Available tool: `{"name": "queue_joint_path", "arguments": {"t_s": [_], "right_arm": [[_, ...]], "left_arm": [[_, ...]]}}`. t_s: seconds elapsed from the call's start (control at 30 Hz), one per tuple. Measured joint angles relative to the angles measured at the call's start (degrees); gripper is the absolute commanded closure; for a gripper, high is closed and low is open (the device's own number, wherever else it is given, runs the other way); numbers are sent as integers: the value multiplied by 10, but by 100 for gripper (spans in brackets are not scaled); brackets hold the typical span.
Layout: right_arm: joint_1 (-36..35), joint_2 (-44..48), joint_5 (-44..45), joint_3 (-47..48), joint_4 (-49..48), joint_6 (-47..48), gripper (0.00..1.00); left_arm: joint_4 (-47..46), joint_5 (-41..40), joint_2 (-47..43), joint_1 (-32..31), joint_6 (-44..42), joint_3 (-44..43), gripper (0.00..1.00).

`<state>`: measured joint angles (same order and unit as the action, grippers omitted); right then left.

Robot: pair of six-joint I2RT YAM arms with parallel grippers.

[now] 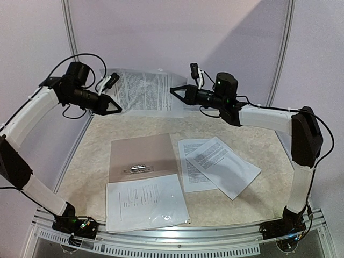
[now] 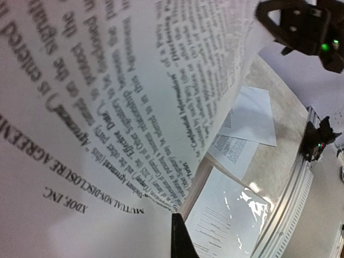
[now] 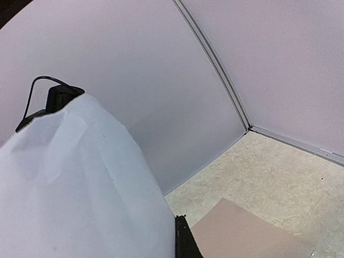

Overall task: Put the files into the folder
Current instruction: Place the file on the spring clip of the folder.

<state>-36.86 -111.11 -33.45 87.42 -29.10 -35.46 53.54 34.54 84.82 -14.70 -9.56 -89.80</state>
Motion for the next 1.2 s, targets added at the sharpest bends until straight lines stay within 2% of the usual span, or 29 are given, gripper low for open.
{"name": "queue_joint_path", "arguments": {"t_s": [0.2,0.37,0.53,0.87,1.2], "right_arm": [[-5,-101,3,144,172,63,100],[0,-217,3,217,255,75,100],[2,-288,-15,252,327,71,100],[-4,-341,-59,274,337,39,100],[-11,-373,-63,271,323,12,100]], "left_arm": [[-90,6,72,41,27,91,100],[-100,4,170,61,32,108,100],[-95,11,231,82,32,112,100],[-106,11,272,84,35,177,100],[-123,9,294,84,41,213,100]]}}
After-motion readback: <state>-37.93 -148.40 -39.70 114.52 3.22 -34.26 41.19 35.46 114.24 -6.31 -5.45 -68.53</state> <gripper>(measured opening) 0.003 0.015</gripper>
